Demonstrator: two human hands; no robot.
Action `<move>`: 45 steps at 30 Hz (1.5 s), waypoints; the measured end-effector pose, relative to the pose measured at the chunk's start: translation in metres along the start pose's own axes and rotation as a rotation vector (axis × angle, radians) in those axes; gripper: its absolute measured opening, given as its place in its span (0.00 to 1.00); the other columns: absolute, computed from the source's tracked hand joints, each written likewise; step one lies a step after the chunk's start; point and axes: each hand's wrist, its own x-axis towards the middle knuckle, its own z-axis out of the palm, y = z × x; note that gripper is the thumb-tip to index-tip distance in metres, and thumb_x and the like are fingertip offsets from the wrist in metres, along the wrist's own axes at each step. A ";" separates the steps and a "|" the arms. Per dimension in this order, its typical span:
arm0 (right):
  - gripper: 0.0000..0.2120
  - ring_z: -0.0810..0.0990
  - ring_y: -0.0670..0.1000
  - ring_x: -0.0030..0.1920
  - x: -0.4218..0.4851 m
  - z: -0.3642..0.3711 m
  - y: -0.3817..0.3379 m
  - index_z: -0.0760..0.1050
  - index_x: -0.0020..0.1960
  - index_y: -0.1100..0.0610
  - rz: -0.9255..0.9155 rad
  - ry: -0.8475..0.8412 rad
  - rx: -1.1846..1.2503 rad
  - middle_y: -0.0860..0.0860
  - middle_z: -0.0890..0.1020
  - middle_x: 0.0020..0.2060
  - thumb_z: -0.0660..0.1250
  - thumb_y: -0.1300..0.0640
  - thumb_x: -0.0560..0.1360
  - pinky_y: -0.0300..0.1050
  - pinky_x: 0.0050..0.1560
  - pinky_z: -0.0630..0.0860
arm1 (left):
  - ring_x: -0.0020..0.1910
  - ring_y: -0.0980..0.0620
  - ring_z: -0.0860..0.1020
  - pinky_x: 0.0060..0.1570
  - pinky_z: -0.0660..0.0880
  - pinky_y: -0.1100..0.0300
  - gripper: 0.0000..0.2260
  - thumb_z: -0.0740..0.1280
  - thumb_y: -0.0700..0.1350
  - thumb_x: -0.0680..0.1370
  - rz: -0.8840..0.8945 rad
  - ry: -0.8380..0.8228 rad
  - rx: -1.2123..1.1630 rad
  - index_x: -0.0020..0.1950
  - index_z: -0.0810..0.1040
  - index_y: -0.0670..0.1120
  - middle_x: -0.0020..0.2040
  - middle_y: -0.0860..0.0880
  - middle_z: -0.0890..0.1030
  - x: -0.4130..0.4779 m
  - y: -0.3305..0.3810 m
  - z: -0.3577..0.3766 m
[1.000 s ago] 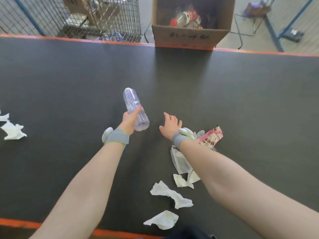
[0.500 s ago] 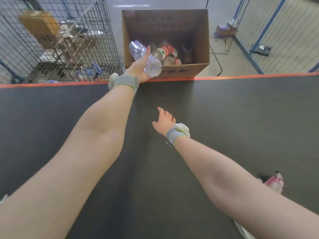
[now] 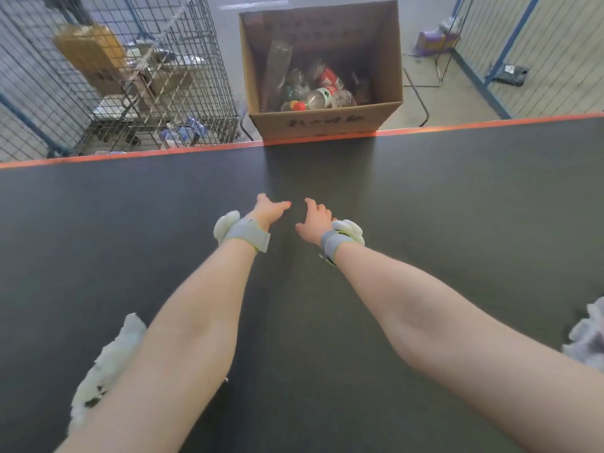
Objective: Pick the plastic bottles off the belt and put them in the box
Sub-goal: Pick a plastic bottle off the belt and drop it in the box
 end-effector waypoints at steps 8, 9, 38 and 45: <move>0.35 0.60 0.59 0.73 -0.124 0.064 0.030 0.48 0.79 0.51 -0.058 -0.244 -0.108 0.56 0.59 0.74 0.62 0.52 0.78 0.53 0.72 0.59 | 0.74 0.40 0.58 0.71 0.59 0.51 0.35 0.64 0.57 0.78 -0.053 -0.067 0.694 0.78 0.52 0.47 0.75 0.41 0.62 -0.114 -0.135 0.004; 0.36 0.59 0.59 0.73 -0.139 0.074 0.036 0.47 0.79 0.51 -0.065 -0.282 -0.123 0.56 0.58 0.75 0.62 0.51 0.78 0.54 0.73 0.58 | 0.74 0.41 0.58 0.71 0.58 0.52 0.35 0.65 0.57 0.77 -0.037 -0.062 0.737 0.78 0.53 0.47 0.74 0.41 0.62 -0.126 -0.148 0.003; 0.24 0.62 0.53 0.70 -0.287 0.137 0.110 0.65 0.68 0.52 -0.091 0.004 -0.186 0.50 0.61 0.70 0.65 0.62 0.74 0.51 0.62 0.67 | 0.76 0.44 0.34 0.67 0.44 0.27 0.44 0.65 0.60 0.76 -0.176 0.133 0.852 0.77 0.35 0.57 0.77 0.49 0.33 -0.275 -0.311 0.021; 0.25 0.52 0.51 0.77 -0.289 0.157 0.058 0.57 0.75 0.47 -0.221 0.001 -0.187 0.49 0.55 0.76 0.57 0.52 0.79 0.65 0.72 0.52 | 0.76 0.43 0.34 0.66 0.49 0.25 0.47 0.70 0.54 0.75 -0.231 0.331 0.770 0.77 0.34 0.57 0.76 0.49 0.31 -0.284 -0.343 -0.026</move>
